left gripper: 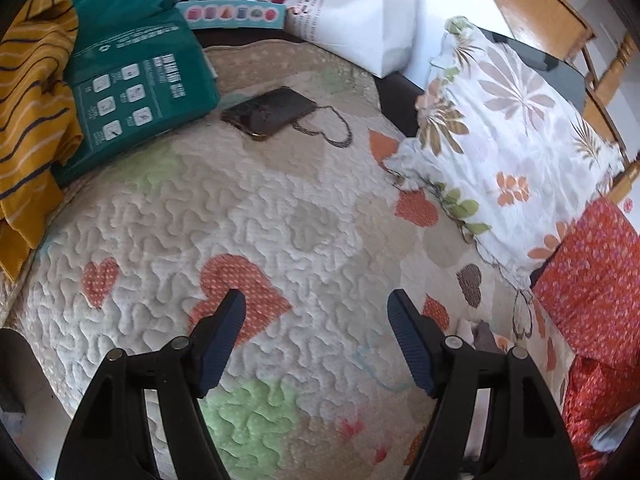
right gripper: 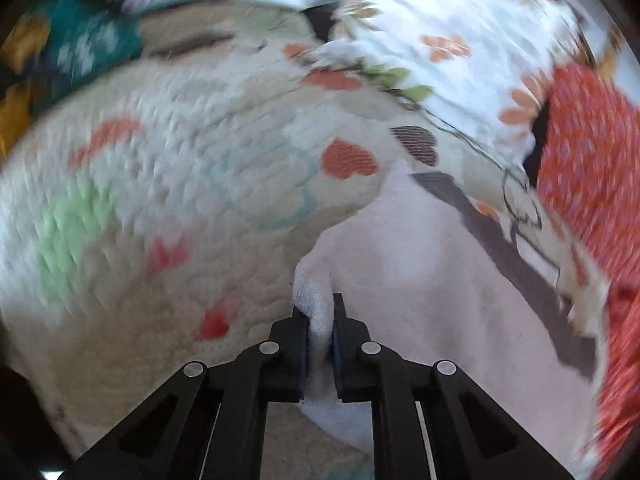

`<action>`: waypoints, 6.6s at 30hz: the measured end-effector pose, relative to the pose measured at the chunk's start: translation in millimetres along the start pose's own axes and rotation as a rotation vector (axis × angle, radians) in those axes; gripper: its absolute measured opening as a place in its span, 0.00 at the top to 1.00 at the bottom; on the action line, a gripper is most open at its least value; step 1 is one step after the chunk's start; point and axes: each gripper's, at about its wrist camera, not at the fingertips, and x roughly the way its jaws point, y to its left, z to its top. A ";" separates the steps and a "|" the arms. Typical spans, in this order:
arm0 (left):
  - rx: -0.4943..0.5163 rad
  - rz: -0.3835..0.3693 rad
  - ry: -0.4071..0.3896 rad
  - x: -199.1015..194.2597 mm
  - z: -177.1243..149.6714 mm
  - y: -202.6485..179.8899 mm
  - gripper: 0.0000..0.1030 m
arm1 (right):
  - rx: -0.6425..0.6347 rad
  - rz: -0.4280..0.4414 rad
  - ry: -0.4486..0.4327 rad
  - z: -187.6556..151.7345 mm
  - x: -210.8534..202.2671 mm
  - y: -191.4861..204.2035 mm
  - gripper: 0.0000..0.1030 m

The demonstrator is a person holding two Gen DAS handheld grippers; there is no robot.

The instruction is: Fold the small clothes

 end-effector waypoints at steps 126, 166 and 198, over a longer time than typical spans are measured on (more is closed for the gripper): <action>0.494 -0.132 -0.518 -127.5 -174.6 -186.9 0.00 | 0.505 -0.130 -0.128 -106.4 -116.9 -256.0 0.44; 0.747 -0.065 0.076 -34.1 -273.0 -207.9 0.00 | 0.619 -0.182 0.066 -177.9 -92.6 -231.4 0.18; 0.768 -0.074 0.143 -26.7 -283.4 -207.4 0.00 | 0.620 -0.182 0.069 -181.1 -90.8 -234.6 0.17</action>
